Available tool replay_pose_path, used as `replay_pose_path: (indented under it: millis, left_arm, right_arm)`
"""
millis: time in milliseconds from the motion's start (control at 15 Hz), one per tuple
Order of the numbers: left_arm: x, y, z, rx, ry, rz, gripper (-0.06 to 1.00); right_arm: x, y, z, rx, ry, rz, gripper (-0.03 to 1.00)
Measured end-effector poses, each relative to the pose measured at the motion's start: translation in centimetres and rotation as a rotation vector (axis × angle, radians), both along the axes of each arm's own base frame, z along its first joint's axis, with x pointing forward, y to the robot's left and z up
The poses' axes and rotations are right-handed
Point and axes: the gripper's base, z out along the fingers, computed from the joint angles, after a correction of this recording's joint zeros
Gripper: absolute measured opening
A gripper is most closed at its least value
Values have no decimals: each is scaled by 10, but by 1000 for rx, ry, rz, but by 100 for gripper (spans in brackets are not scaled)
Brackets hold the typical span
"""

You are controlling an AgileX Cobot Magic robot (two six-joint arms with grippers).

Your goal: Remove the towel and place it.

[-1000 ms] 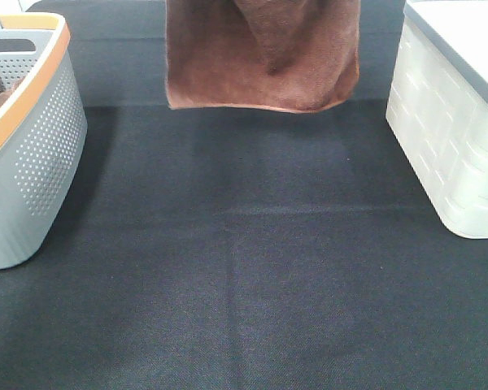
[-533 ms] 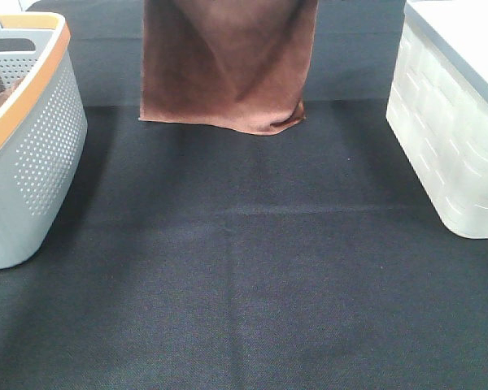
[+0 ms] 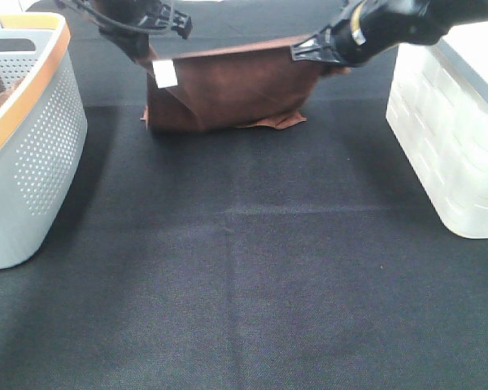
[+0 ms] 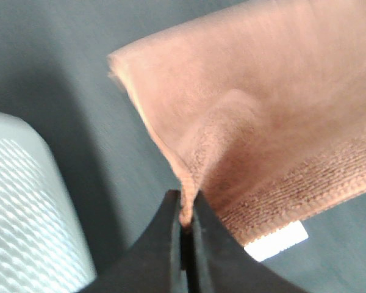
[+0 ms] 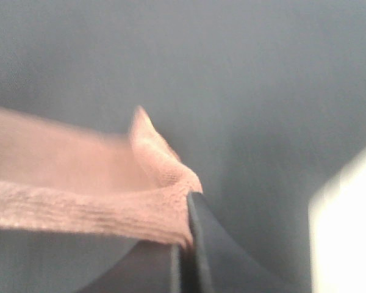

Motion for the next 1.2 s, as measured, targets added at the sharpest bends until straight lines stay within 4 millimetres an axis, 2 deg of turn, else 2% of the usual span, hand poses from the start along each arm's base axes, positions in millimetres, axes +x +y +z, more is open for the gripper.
replay_pose_path:
  millis: [133,267,400,600,733,933,1000,1200]
  left_arm:
    - [0,-1,-1,-8,10,-3,0]
    - [-4,-3,-3,-34,56,-4,0]
    - [-12,-3,-18,-34,135,-5,0]
    - [-42,-1,-54,10,309,-13,0]
    - [-69,-10,-72,32,407,-42,0]
    - [-97,-14,-90,63,498,-52,0]
    - [-97,-14,-90,63,498,-52,0]
    - [-123,-23,-110,108,583,-84,0]
  right_arm:
    - [-6,-2,4,-13,54,2,0]
    - [-21,-3,0,-45,233,43,0]
    - [-37,-1,-9,-17,433,92,0]
    - [-49,-1,-15,3,579,70,0]
    - [-64,-4,-25,-5,717,46,0]
    - [-83,-5,-42,16,854,23,0]
    - [-83,-5,-42,16,854,23,0]
    - [-101,-8,-59,29,963,1,0]
